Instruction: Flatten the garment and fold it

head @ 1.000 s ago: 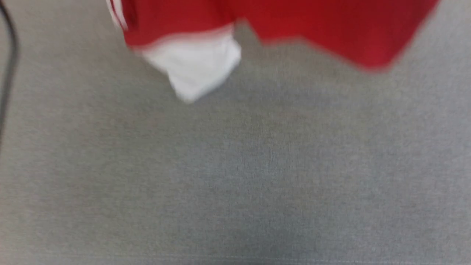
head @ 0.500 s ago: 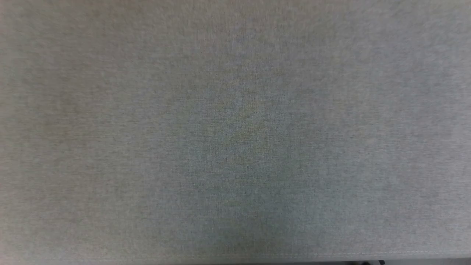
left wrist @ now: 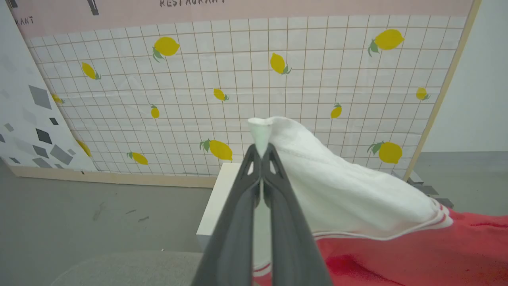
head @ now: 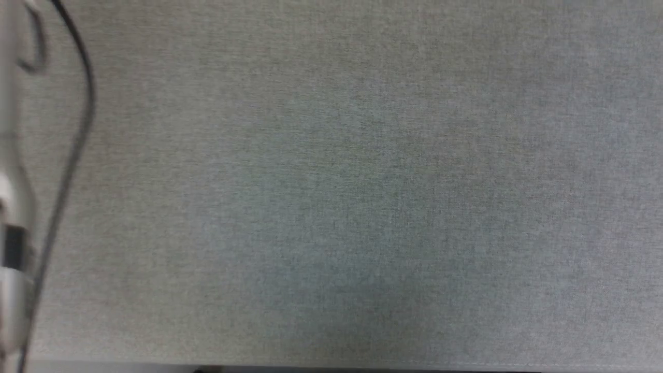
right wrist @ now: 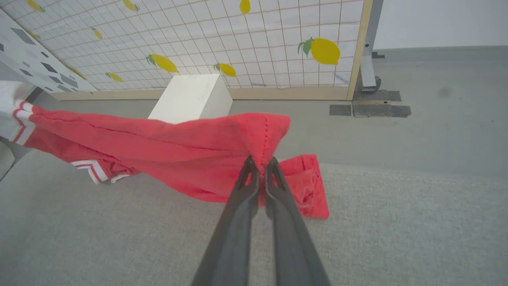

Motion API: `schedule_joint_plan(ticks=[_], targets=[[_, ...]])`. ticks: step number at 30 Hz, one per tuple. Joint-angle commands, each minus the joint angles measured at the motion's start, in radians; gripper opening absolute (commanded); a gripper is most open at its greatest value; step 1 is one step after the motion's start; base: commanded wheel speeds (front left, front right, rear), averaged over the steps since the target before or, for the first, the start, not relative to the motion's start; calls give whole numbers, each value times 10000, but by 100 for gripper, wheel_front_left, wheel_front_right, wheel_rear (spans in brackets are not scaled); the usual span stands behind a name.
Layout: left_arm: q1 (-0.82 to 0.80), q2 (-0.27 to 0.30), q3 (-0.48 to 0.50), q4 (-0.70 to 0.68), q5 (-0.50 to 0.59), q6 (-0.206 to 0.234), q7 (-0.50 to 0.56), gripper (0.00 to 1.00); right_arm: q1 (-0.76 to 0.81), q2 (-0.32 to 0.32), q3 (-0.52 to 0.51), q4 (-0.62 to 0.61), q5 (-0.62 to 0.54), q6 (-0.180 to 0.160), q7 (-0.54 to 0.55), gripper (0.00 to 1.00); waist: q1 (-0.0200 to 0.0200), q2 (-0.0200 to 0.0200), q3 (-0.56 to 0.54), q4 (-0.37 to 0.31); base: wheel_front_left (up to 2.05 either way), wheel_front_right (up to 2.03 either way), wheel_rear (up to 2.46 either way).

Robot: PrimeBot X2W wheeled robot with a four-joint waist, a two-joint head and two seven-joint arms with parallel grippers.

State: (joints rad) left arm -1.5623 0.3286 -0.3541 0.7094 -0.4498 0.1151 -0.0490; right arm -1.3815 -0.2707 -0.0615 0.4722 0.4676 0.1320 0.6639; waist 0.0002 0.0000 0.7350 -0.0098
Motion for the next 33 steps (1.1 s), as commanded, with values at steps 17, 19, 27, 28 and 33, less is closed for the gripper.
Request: schedule_joint_plan(ticks=[17, 19, 27, 28, 33], targets=[[7963, -1035, -184, -908, -1943, -814, -1255, 0, 7935, -789, 1925, -1333, 2735, -13, -1770, 0, -2, 0, -5066, 972, 0, 0, 0], [9051, -1095, -159, -1205, -2229, -755, -1164, 0, 8645, -799, 2035, -1402, 2842, -13, -1973, 0, -2, 0, -5417, 913, 0, 0, 0], [12743, -1068, 335, -2541, -3487, -241, -645, 0, 10801, -941, 1466, -1204, 2954, -13, -2672, 0, -2, 0, -6457, 753, 0, 0, 0], [13078, -1000, 372, -2725, -3558, -164, -569, 0, 10991, -989, 1387, -1195, 2934, -13, -2680, 0, -2, 0, -6531, 741, 0, 0, 0], [14722, -752, 629, -4012, -4104, 385, 91, 0, 11883, -1204, 993, -1390, 2814, -13, -2534, 0, -2, 0, -6716, 669, 0, 0, 0]])
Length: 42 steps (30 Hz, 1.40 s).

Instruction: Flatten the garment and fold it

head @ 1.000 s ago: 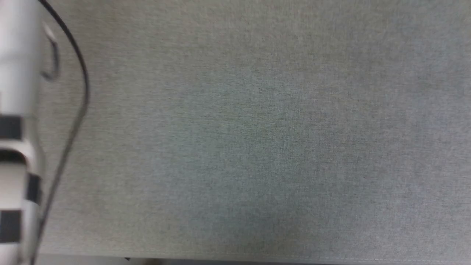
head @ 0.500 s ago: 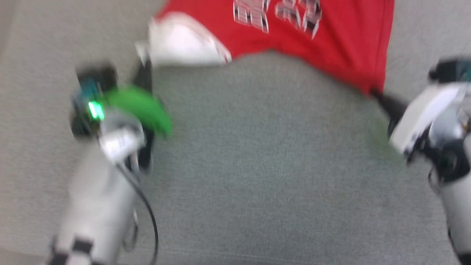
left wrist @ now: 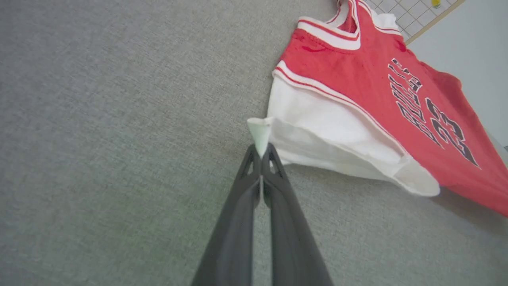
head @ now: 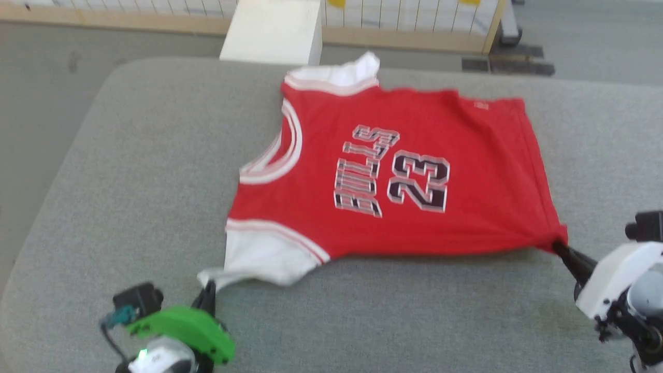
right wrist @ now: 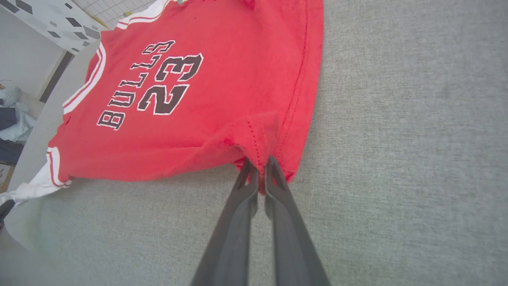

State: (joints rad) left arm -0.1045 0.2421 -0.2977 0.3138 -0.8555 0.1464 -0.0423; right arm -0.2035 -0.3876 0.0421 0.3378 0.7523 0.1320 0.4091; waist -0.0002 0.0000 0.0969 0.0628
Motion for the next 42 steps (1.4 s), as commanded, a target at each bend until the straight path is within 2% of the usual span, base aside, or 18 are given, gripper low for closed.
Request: schedule_joint_plan(ticks=[1, 4, 5, 7, 14, 20, 26, 32, 37, 42], targets=[[453, 204, 105, -360, -65, 252, 120, 0, 279, -67, -94, -129, -48, -13, 107, 0, 2, 0, -361, -80, 0, 0, 0], [1209, 356, 208, -1076, -233, 594, 405, 0, 732, -165, -159, -399, -106, -13, 440, 0, 2, 0, -356, -127, 0, 0, 0], [1872, 450, 297, -1636, -382, 870, 591, 0, 1204, -172, -269, -669, -120, -13, 831, 0, 2, 0, -368, -175, 0, 0, 0], [2203, 460, 352, -1914, -454, 989, 605, 0, 1515, -141, -345, -822, -126, -13, 1103, 0, 2, 0, -370, -197, 0, 0, 0], [2754, 436, 453, -2513, -603, 1233, 623, 0, 2350, 115, -616, -1303, -242, -13, 1929, 0, 2, 0, -322, -300, 0, 0, 0], [2609, 535, 520, -3111, -522, 1262, 542, 0, 2288, 324, -904, -1789, -456, -13, 2180, 0, 2, 0, -180, -411, 0, 0, 0], [1542, 849, 337, -3747, -206, 1224, 929, 0, 1544, 229, -1161, -2119, -677, -13, 2470, 0, 2, 0, 290, -437, 0, 0, 0], [-494, 1220, -98, -4012, 248, 1149, 1883, 0, 297, -11, -1182, -2253, -851, -13, 3176, 0, 2, 0, 1214, -458, 0, 0, 0], [-2243, 1367, -336, -3536, 468, 941, 2541, 0, -687, -191, -1021, -2167, -1064, -13, 3878, 0, 2, 0, 1965, -480, 0, 0, 0], [-3881, 1242, -652, -2596, 672, 650, 2951, 0, -1482, -273, -731, -1966, -1264, -13, 4543, 0, 2, 0, 2666, -474, 0, 0, 0]])
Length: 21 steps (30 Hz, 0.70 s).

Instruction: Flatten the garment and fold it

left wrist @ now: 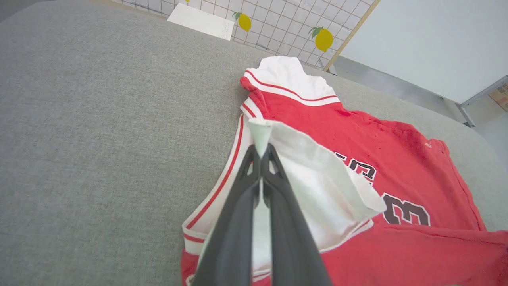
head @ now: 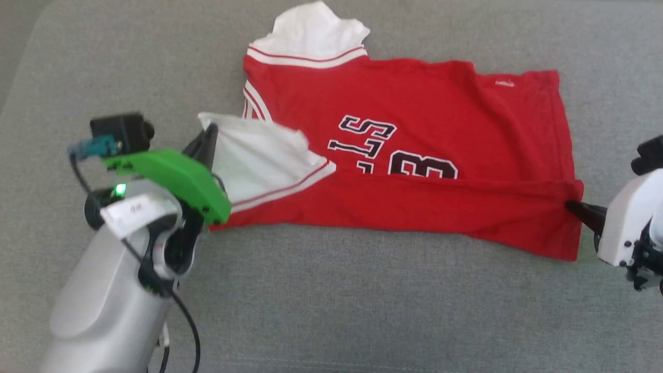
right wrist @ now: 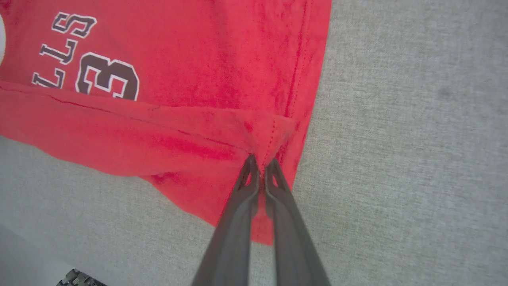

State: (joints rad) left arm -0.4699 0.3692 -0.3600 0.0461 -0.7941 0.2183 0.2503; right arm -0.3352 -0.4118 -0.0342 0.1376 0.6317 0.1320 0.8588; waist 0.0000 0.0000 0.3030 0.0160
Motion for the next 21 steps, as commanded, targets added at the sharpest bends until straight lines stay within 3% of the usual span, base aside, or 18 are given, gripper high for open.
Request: schedule_joint_plan(ticks=[1, 10, 16, 17, 18, 19, 20, 21], targets=[[-481, -77, -79, 295, 74, -118, 85, 0, -293, -31, 79, 52, -97, -13, 117, 0, 0, 0, 729, -6, 0, 0, 0], [-2192, -633, -539, 2658, 277, -592, 127, 0, -1194, 64, 460, 464, -472, -13, 913, 0, 0, 0, 1652, -108, 0, 0, 0], [-2562, -934, -773, 3981, 226, -802, 246, 0, -1318, 114, 606, 553, -446, -13, 1215, 0, 0, 0, 1678, -161, 0, 0, 0], [-2592, -960, -799, 4128, 227, -835, 234, 14, -1307, 121, 608, 571, -441, -13, 1229, 0, 0, 0, 1619, -163, 0, 0, 0], [-2613, -993, -820, 4304, 191, -881, 267, 83, -1296, 138, 595, 571, -421, -13, 1209, 43, 0, 0, 1532, -162, 0, 0, 0], [-2637, -1010, -832, 4416, 174, -913, 274, 100, -1288, 159, 558, 573, -408, -13, 1162, 90, 0, 0, 1447, -161, 0, 0, 0], [-2674, -1023, -839, 4535, 153, -951, 281, 100, -1269, 186, 503, 587, -393, -13, 1105, 100, 0, 0, 1336, -156, 0, 0, 0], [-2698, -1024, -855, 4620, 158, -970, 280, 100, -1240, 209, 457, 612, -375, -13, 1069, 100, 0, 0, 1220, -145, 0, 0, 0]])
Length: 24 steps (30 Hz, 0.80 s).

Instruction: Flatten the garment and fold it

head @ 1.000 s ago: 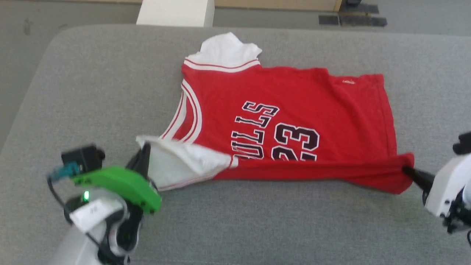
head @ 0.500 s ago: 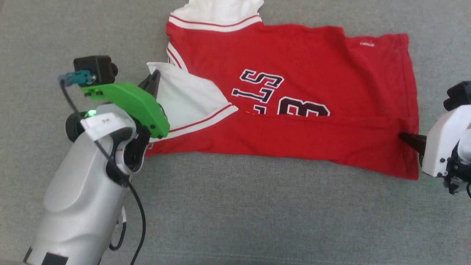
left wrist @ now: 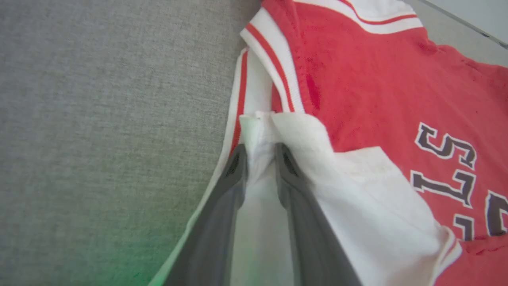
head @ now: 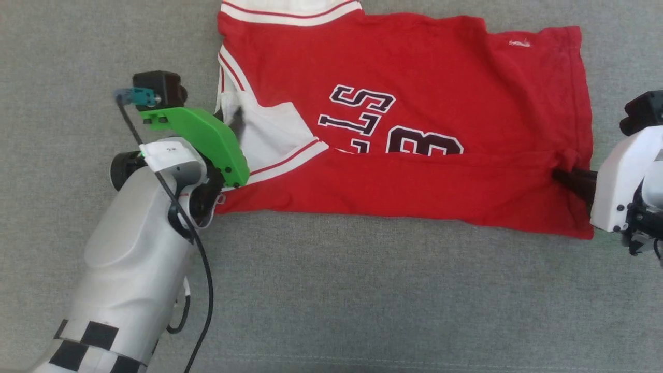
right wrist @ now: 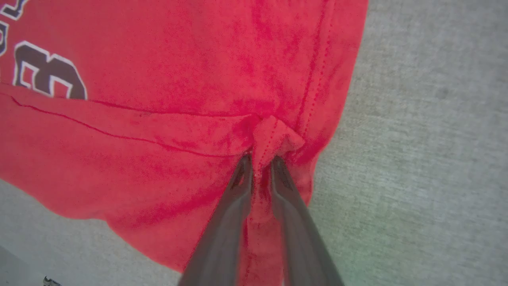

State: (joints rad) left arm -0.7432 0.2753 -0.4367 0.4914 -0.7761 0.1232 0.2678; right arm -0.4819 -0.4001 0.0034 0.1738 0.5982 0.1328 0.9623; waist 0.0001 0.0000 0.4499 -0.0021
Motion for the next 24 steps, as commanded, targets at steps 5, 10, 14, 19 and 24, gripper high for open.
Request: schedule_joint_plan(ticks=[5, 10, 14, 19, 24], targets=[[-27, 39, 62, 393, -19, -30, -236, 100, 422, 298, -352, 175, 90, -21, -617, 100, -1, 0, -1079, 55, 0, 0, 0], [217, 318, 358, 139, 62, -108, -1174, 100, 881, 586, -881, -271, 280, -21, -1808, 100, -1, 0, -2001, 49, 0, 0, 0], [1066, 572, 545, -594, 322, -134, -2510, 100, 1670, 793, -1251, -761, 361, -21, -3283, 100, -1, 0, -2743, 12, 0, 0, 0], [2653, 894, 725, -1544, 753, 13, -4280, 100, 2821, 863, -1351, -1252, 155, -21, -5176, 100, -1, 0, -3371, 9, 0, 0, 0], [4289, 959, 927, -2401, 1079, 332, -5105, 100, 4016, 779, -1388, -1510, -568, -21, -7130, 100, -1, 0, -3726, 129, 0, 0, 0]])
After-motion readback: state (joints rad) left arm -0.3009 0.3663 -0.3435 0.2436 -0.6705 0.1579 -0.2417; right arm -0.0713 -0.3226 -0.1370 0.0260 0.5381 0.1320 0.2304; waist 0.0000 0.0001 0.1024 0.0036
